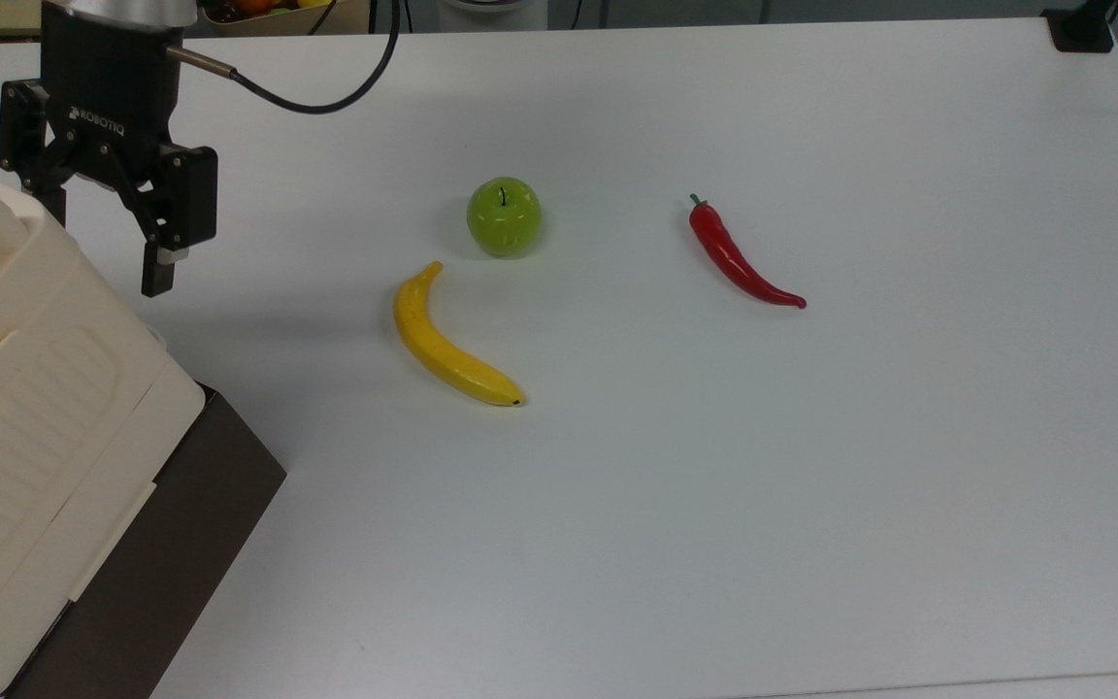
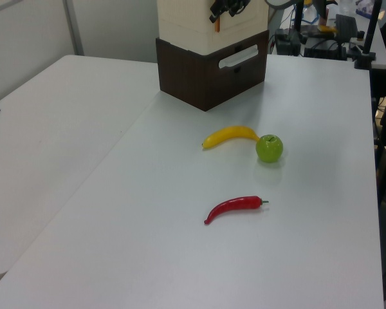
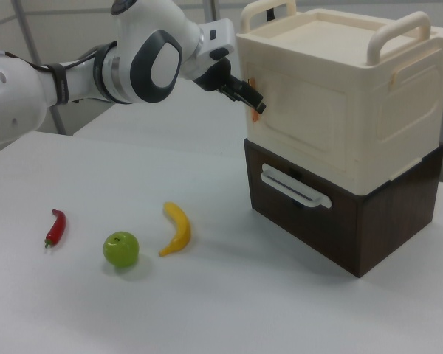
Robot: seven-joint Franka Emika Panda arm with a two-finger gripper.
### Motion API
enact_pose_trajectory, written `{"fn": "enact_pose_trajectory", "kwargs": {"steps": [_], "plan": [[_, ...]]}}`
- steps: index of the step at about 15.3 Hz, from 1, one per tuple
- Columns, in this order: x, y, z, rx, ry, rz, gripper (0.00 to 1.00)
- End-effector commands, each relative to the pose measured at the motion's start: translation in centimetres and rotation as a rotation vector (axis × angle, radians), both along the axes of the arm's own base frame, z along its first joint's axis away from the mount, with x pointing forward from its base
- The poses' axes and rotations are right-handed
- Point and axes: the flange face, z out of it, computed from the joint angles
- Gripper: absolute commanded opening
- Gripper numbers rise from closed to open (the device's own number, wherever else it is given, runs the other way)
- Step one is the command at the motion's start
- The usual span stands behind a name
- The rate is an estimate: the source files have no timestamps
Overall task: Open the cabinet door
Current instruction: 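Lower the gripper and close it on the cream cabinet door edge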
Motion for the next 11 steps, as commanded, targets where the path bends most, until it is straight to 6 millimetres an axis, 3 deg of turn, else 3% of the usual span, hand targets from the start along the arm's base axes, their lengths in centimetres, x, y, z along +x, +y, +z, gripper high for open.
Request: {"fn": "enact_pose_trajectory", "kwargs": {"steps": [1, 5, 11], "plan": [[0.55, 0.4, 0.3, 0.004, -0.033, -0.019, 0.84], [0.52, 0.49, 0.31, -0.007, -0.029, -0.016, 0.51], [0.48, 0.79, 0.32, -0.037, -0.021, -0.004, 0.27]]}}
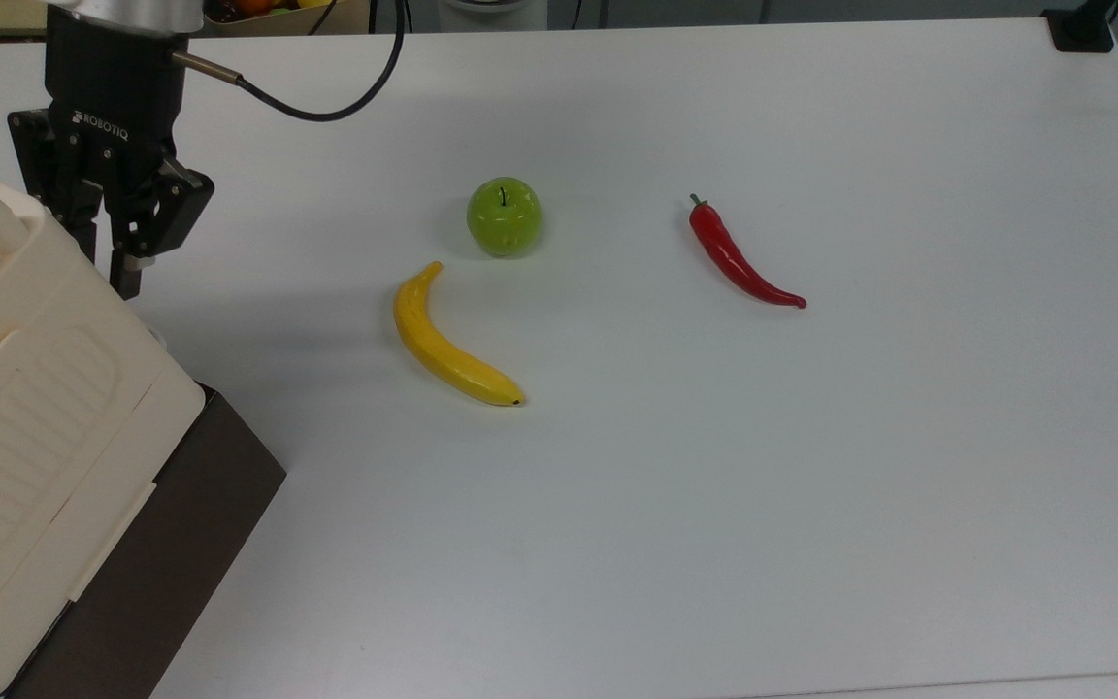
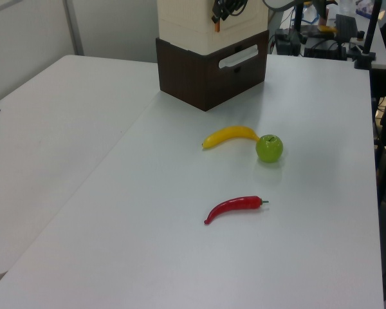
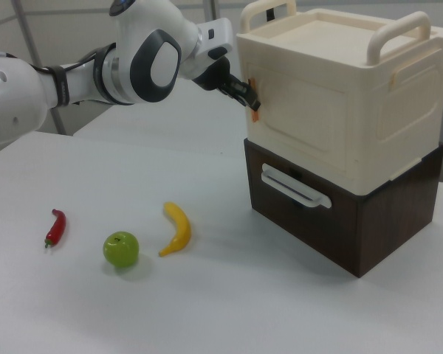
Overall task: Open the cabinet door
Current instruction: 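Lower the gripper and close it on the cream cabinet door edge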
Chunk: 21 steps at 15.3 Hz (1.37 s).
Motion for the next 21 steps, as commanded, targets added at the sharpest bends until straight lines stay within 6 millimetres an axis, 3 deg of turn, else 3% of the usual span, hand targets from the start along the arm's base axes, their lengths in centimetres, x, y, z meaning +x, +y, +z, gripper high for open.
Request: {"fn": "enact_pose_trajectory", "kwargs": {"steps": [1, 9, 17, 20, 21], "plan": [[0.2, 0.4, 0.4, -0.014, -0.016, -0.005, 0.25], [-0.5, 0.8, 1.0, -0.006, 0.025, -0.009, 0.16], [-1.5, 2.7, 1.5, 0.005, 0.095, -0.002, 0.15], [-1.7, 2.7, 1.3, 0.009, 0.115, -0.007, 0.18], [-1.9, 2.7, 1.5, 0.018, 0.129, -0.013, 0.29]]}}
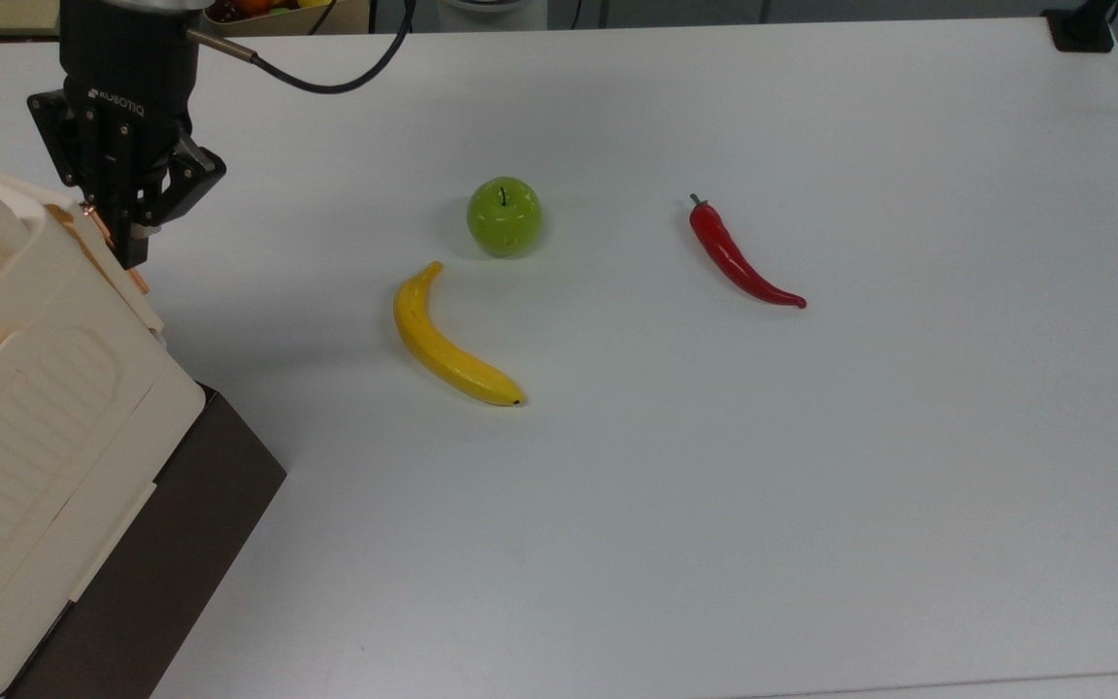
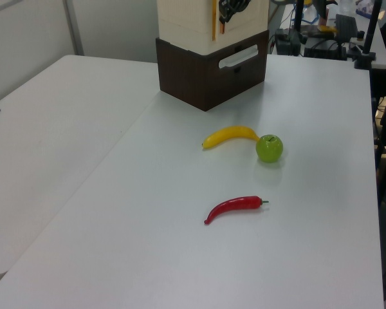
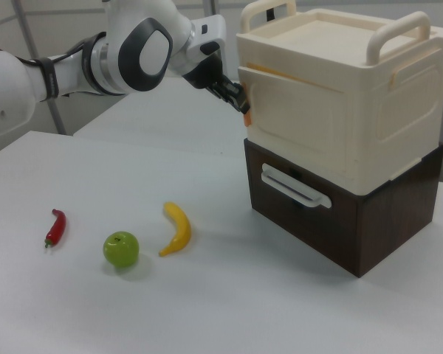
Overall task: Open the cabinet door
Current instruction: 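Pull the door edge outward, swinging the door open on its hinge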
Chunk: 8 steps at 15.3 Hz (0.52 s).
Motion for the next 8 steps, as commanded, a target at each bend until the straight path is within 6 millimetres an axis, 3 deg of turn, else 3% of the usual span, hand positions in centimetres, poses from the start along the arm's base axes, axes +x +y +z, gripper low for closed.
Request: {"fn": "enact_pose_trajectory", "kwargs": {"steps": [1, 3, 4, 5, 7, 8], "plan": [[-1.1, 1.9, 1.0, 0.021, 0.047, -0.007, 0.37], [-1.7, 1.8, 1.3, 0.031, 0.08, -0.019, 0.48], [-2.1, 1.8, 1.8, 0.035, 0.093, -0.023, 0.62], [-2.4, 1.9, 2.1, 0.037, 0.103, -0.027, 0.85], [-3.1, 2.0, 3.0, 0.043, 0.117, -0.034, 1.0], [-3.2, 2.0, 3.3, 0.049, 0.113, -0.034, 1.0]]}}
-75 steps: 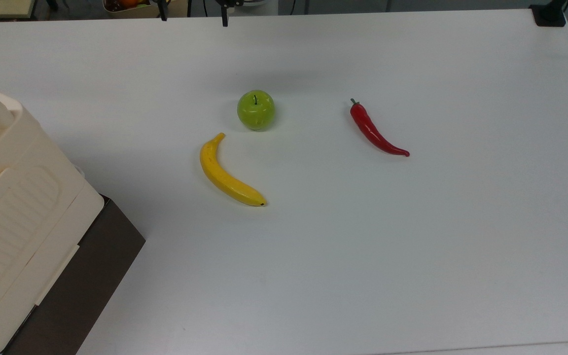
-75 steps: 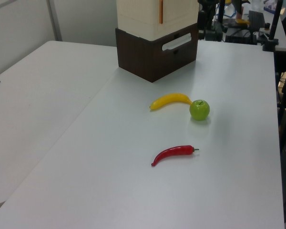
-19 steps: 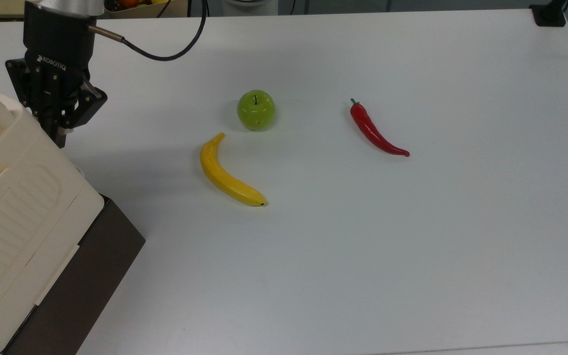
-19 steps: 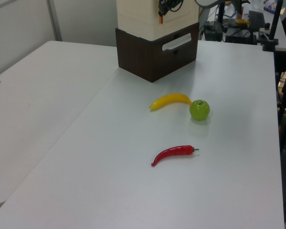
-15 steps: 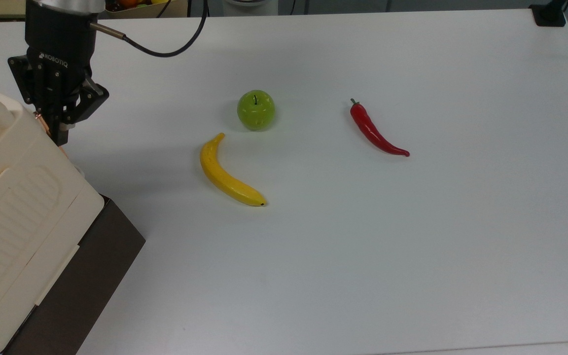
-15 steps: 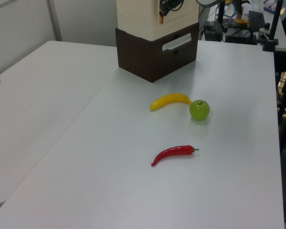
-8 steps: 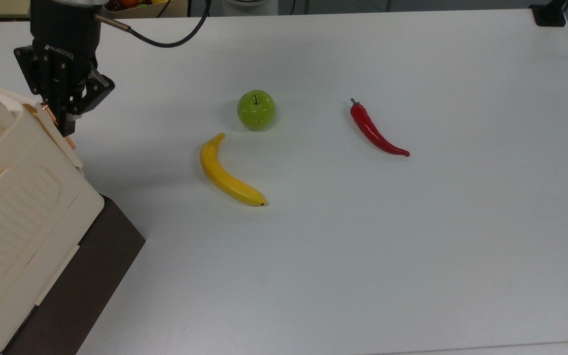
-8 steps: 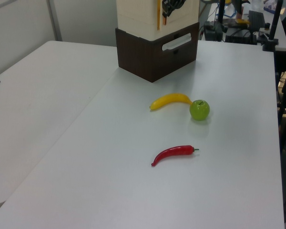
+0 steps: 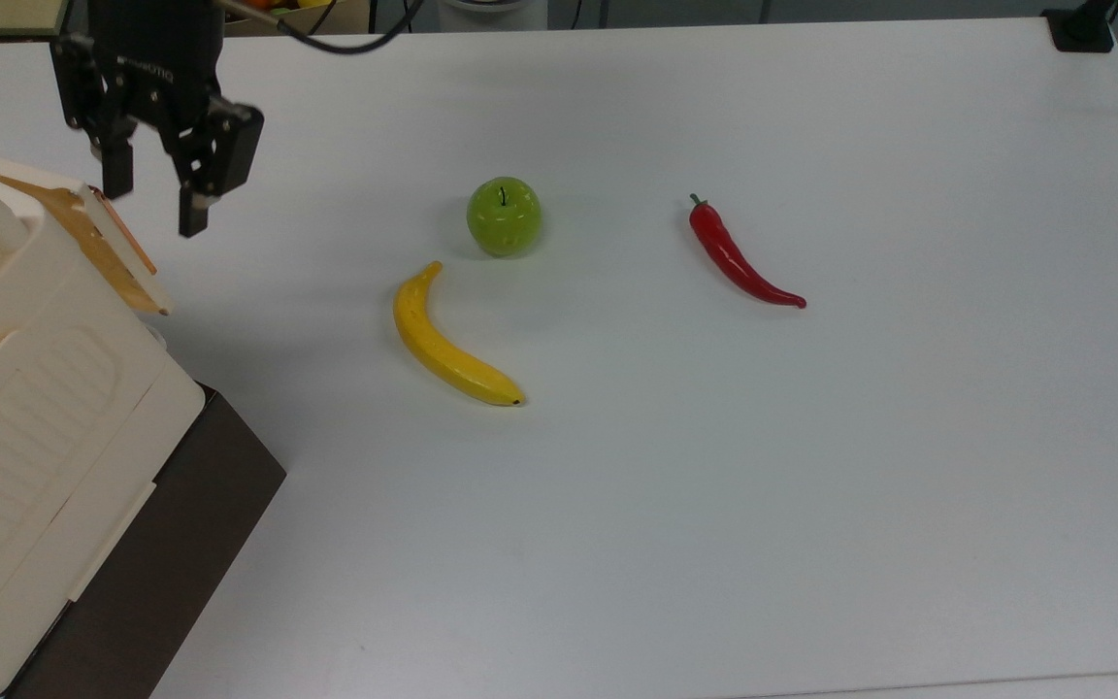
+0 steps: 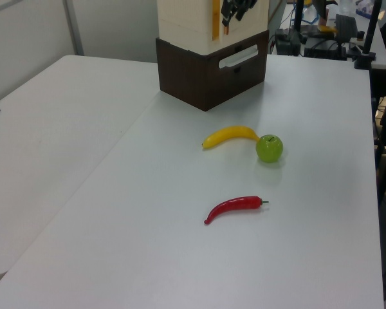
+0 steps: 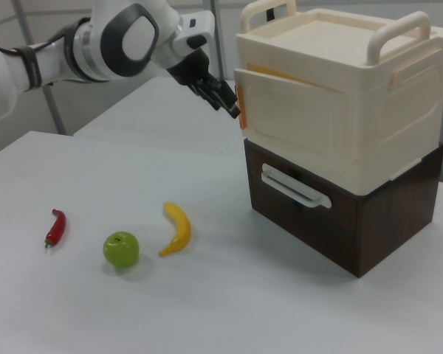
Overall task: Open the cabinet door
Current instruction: 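Pull the door edge outward, swinging the door open on its hinge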
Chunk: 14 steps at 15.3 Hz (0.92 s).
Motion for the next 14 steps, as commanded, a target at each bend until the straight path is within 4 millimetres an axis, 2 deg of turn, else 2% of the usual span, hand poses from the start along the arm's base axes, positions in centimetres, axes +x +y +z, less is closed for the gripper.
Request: {"fn": "enact_pose_trajectory", "kwargs": {"steps": [1, 6, 8, 11, 14], "plan": [[-1.3, 0.5, 2.2, 0.025, 0.001, -0.021, 1.0], [-1.1, 0.4, 7.3, 0.005, -0.121, -0.017, 1.0], [-0.8, 0.5, 8.6, -0.006, -0.217, 0.002, 1.0], [-0.3, 0.3, 9.3, -0.019, -0.297, 0.017, 1.0], [0.7, 0.4, 7.7, -0.023, -0.304, 0.027, 1.0]]}}
